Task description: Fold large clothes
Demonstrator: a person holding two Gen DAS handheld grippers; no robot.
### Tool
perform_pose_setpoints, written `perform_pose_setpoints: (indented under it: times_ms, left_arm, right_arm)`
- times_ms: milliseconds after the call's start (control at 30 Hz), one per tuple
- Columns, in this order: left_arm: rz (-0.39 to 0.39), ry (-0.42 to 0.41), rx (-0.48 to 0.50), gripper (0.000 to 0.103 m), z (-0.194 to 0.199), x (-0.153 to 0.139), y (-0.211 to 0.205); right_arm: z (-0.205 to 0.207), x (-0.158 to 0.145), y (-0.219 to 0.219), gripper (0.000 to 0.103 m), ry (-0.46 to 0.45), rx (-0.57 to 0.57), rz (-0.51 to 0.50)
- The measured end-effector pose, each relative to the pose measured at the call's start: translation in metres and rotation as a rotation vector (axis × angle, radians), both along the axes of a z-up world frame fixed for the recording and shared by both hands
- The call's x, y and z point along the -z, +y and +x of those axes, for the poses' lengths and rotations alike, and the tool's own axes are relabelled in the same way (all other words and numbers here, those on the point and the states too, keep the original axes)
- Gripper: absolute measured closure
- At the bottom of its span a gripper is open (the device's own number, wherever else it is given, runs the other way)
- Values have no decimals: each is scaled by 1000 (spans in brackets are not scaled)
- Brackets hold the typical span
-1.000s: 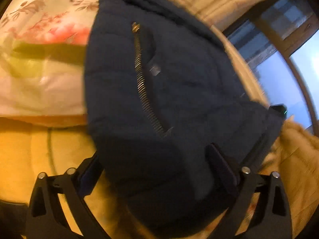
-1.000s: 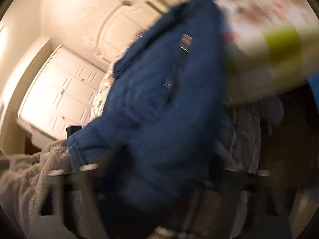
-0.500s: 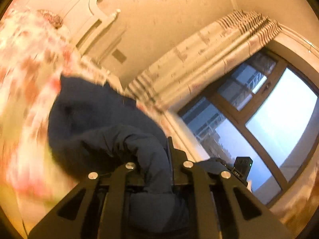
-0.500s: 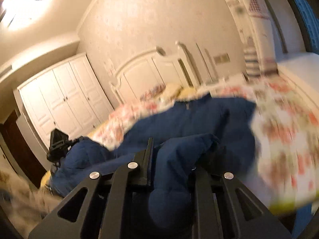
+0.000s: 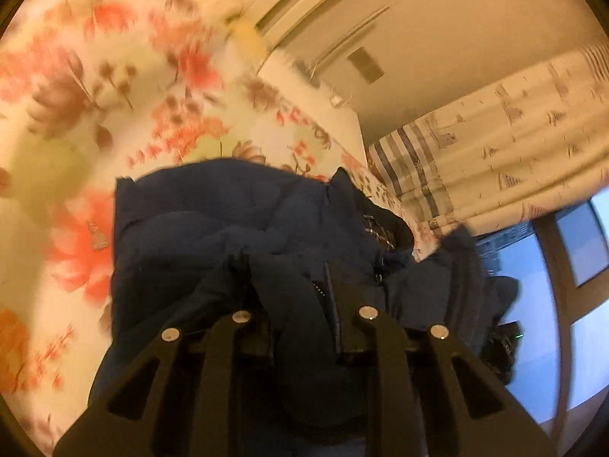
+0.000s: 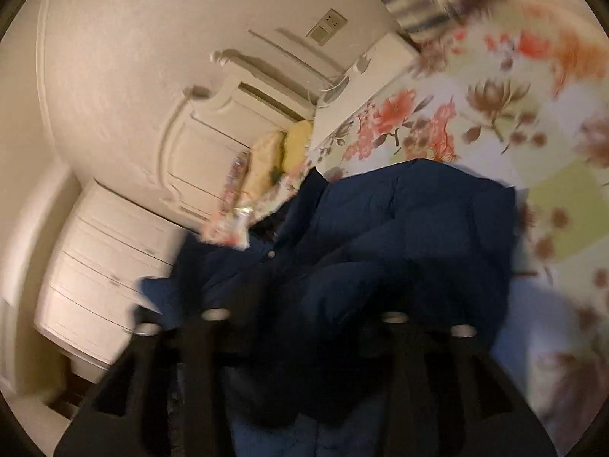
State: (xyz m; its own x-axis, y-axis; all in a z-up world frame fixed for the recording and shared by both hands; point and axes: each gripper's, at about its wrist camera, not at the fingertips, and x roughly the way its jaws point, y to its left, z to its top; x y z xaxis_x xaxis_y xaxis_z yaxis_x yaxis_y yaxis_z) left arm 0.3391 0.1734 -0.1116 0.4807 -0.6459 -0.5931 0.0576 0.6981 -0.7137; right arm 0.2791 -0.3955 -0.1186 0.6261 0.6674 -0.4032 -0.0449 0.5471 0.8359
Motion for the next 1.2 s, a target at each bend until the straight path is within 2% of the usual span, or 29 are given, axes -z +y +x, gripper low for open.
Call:
perform_pose_setpoints:
  times_ms: [33,67,133,200,300,367,467,533,600,667,700,733,900,933,967,1000,1033,1067,1133,1200]
  left_arm:
    - [-25,35,15,81,8,3,3]
    - [-51,81,36,81,18,5,7]
    - [-45,134,78,80,30,3,9]
    - [26,162,121,80,31,-15,6]
    - [190,104,137,78,16,-58,-1]
    - [229,52,133,76,8,-83,-3]
    - [210,57,120,75,15,-92,3]
    - [165,116,119,74,26,-85,9]
    - [107,224,122,73,46,-70,11]
    - [100,258,107,73,49,-69,16]
    - [106,241,111,73,46,-75,16]
    - [105,216,119,72,41,-82,17]
    - [63,82,98,70,16,-121,39]
    - [67,40,60,59,14,-130,50]
    - [86,-17,-18,46,11,-140,64]
    - [105,-52,-93,16,9,-147,73]
    - [132,-89,-174,5,6,-153,83]
    - [199,-144,-224,5,3,-158,85]
    - [307,-205,-189,4,0,-156,68]
    - [493,-293,-166,3,-11,-143,32]
  right_arm:
    - [3,3,-5,7,-12,-9,49]
    - [4,3,-9,4,-31,-10,79]
    - [11,-7,-16,4,-46,6,-23]
    - [15,-20,-16,4,-60,6,-136]
    - [14,-38,-13,4,-108,14,-289]
    - [14,-42,0,4,-119,5,-441]
    - [25,-33,21,4,-103,-37,-577]
    - [32,-25,31,4,-85,-61,-628]
    - [43,-21,45,4,-69,-85,-719]
    - [51,-19,53,4,-54,-87,-825]
    - [59,-17,58,4,-37,-78,-913]
    - [62,-14,61,4,-30,-77,-946]
    - [75,7,68,4,19,-78,-1003]
    - [75,11,69,4,25,-71,-1004]
    - [76,13,70,4,27,-66,-1005]
    - [76,16,70,4,29,-62,-1003]
    - [75,16,71,4,33,-58,-999]
    - [76,18,71,4,36,-56,-997]
    - [77,19,70,4,46,-60,-994]
    - [79,21,69,4,58,-68,-981]
